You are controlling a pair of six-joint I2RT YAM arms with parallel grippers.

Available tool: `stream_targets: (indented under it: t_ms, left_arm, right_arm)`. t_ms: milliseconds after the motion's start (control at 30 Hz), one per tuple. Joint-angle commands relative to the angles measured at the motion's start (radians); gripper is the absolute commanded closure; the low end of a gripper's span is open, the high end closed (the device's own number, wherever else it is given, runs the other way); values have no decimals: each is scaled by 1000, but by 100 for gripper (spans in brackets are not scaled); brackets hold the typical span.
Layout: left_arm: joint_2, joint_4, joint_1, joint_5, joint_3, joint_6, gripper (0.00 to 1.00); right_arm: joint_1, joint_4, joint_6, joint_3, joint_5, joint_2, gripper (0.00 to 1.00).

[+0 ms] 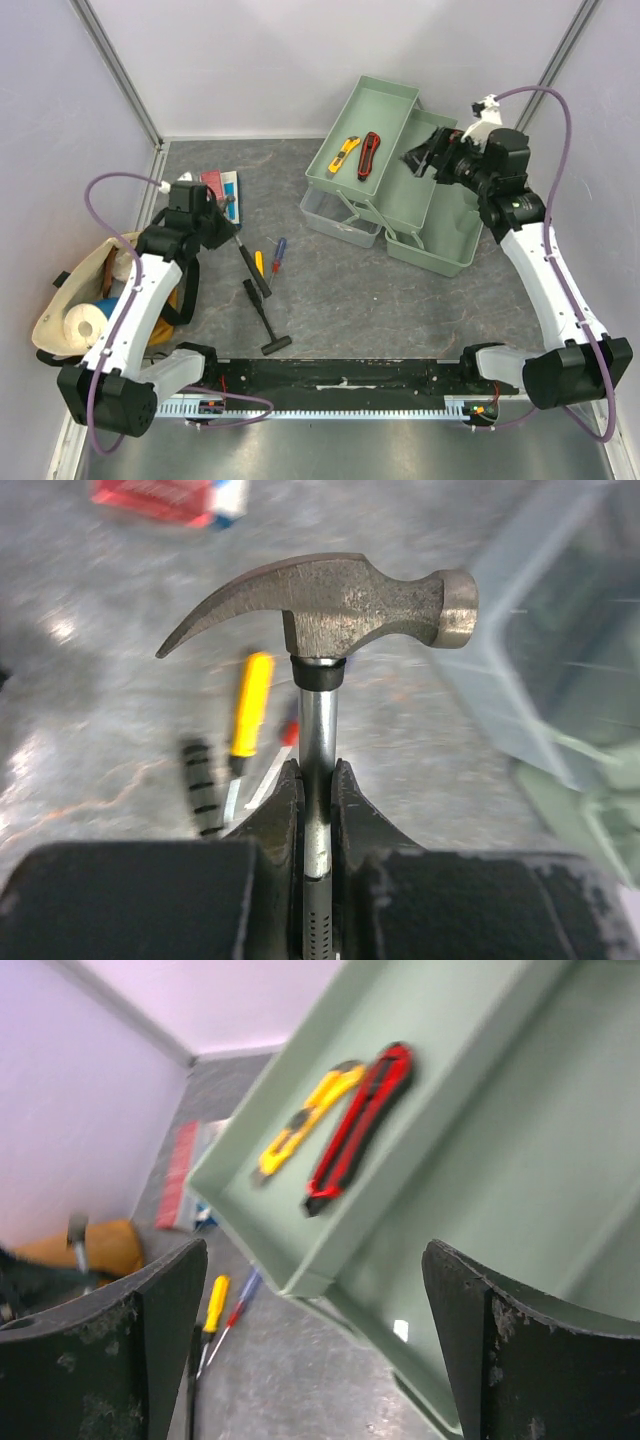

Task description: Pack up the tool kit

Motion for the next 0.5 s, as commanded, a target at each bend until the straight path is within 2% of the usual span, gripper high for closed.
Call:
stream_targets:
  t_ms: [0, 133, 267, 467]
  left_arm:
    - [-38, 109, -26, 193, 174, 76, 98]
    - [-7, 348, -46, 436, 274, 114, 98]
    - [72, 494, -114, 546, 412, 151, 98]
    - [152, 790, -158, 755, 495, -10, 98]
  right_arm:
    - [101, 134, -43, 33, -211, 7, 4]
    - [234, 232, -23, 35, -321, 32, 5]
    - [360, 332, -10, 49, -366, 68, 4]
    - [469, 467, 52, 82, -361, 151, 3]
